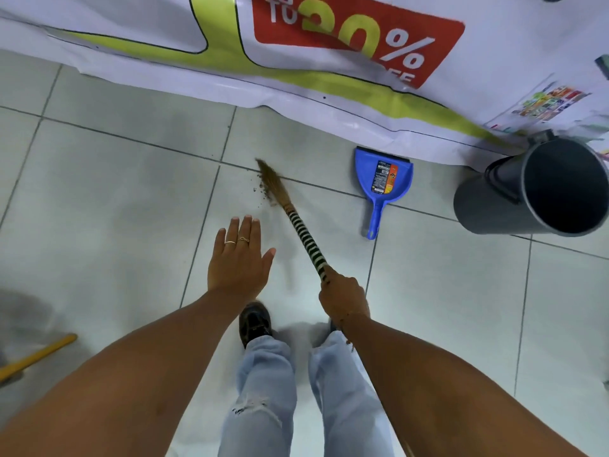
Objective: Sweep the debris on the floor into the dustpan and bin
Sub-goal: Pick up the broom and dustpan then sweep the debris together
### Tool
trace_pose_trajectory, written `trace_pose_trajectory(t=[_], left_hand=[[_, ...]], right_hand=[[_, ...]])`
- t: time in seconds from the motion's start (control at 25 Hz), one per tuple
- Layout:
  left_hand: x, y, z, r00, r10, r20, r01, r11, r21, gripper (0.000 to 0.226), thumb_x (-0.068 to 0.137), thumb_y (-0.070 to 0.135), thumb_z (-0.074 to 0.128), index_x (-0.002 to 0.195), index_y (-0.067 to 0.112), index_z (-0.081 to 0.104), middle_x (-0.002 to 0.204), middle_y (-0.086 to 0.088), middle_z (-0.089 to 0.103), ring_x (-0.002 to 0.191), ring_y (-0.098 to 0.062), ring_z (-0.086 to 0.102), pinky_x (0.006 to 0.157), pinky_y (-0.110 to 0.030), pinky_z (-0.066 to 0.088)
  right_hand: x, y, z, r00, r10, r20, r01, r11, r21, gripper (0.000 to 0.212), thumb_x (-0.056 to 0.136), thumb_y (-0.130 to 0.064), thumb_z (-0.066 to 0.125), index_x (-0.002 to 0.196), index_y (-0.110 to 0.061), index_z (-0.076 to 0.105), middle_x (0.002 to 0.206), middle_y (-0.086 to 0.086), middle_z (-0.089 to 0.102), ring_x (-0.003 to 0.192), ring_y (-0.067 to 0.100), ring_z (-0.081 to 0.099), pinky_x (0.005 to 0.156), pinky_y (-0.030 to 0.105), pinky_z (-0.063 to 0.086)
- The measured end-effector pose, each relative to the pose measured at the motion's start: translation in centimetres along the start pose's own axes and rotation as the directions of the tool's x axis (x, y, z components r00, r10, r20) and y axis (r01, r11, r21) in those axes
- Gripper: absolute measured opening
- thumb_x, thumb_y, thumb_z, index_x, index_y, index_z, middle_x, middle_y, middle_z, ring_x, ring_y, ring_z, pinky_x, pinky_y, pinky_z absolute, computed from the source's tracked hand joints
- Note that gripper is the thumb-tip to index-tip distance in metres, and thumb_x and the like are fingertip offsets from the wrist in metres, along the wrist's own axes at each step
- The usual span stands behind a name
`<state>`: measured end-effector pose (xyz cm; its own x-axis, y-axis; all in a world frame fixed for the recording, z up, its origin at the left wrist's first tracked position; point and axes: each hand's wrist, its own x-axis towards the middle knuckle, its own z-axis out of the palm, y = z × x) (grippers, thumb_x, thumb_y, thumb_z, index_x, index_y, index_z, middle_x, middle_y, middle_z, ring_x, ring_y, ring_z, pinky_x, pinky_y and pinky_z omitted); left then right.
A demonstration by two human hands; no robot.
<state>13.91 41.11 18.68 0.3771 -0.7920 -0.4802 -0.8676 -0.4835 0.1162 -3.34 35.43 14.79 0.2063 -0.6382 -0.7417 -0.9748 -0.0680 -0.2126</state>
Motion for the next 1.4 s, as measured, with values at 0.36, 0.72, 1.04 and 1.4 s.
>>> trace_pose_trajectory(t=[0.36,0.72,1.04,1.4], left_hand=[[4.3,-2.4,-1.2,0.999,-0.001,0.032,0.003,0.999,-0.041,0.065,0.098,0.043,0.024,0.15,0.008,0.008,0.16,-0.009,0.013,0.149,-0.026,0.005,0.122,-0.041,0.008],[10.1,-0.1,-2.2,0.989,-0.124,0.083,0.132,0.987,-0.094,0.065,0.098,0.043,0.025,0.15,0.006,0.01,0.159,-0.011,0.015,0.148,-0.028,0.008,0.122,-0.042,0.009],[16.8,3.9,-4.1,0.974,-0.221,0.051,0.226,0.962,-0.152,0.065,0.098,0.043,0.024,0.15,0.006,0.009,0.16,-0.011,0.014,0.148,-0.028,0.007,0.121,-0.04,0.008],[18.2,5.3,-2.9,0.943,-0.309,0.123,0.326,0.933,-0.154,0.066,0.098,0.044,0.024,0.15,0.006,0.009,0.16,-0.011,0.013,0.149,-0.027,0.006,0.121,-0.04,0.008]], right_hand=[[11.1,-4.3,-6.9,0.989,0.088,-0.122,-0.096,0.993,-0.062,0.038,0.096,-0.018,0.037,0.133,-0.013,0.047,0.128,0.02,0.056,0.118,0.039,0.052,0.095,0.043,0.045],[11.2,-0.2,-7.1,0.986,-0.041,0.159,0.088,0.95,-0.299,0.04,0.094,-0.022,0.033,0.133,-0.025,0.042,0.119,0.015,0.061,0.107,0.039,0.058,0.088,0.043,0.047],[21.8,-3.2,-17.0,0.965,-0.259,-0.035,0.23,0.906,-0.354,0.048,0.094,-0.013,0.038,0.14,-0.025,0.035,0.119,0.015,0.06,0.103,0.041,0.061,0.078,0.046,0.05],[29.9,-8.0,-19.3,0.904,-0.364,0.223,0.424,0.704,-0.57,0.044,0.093,-0.015,0.04,0.137,-0.023,0.043,0.125,0.018,0.057,0.116,0.039,0.053,0.09,0.043,0.048]])
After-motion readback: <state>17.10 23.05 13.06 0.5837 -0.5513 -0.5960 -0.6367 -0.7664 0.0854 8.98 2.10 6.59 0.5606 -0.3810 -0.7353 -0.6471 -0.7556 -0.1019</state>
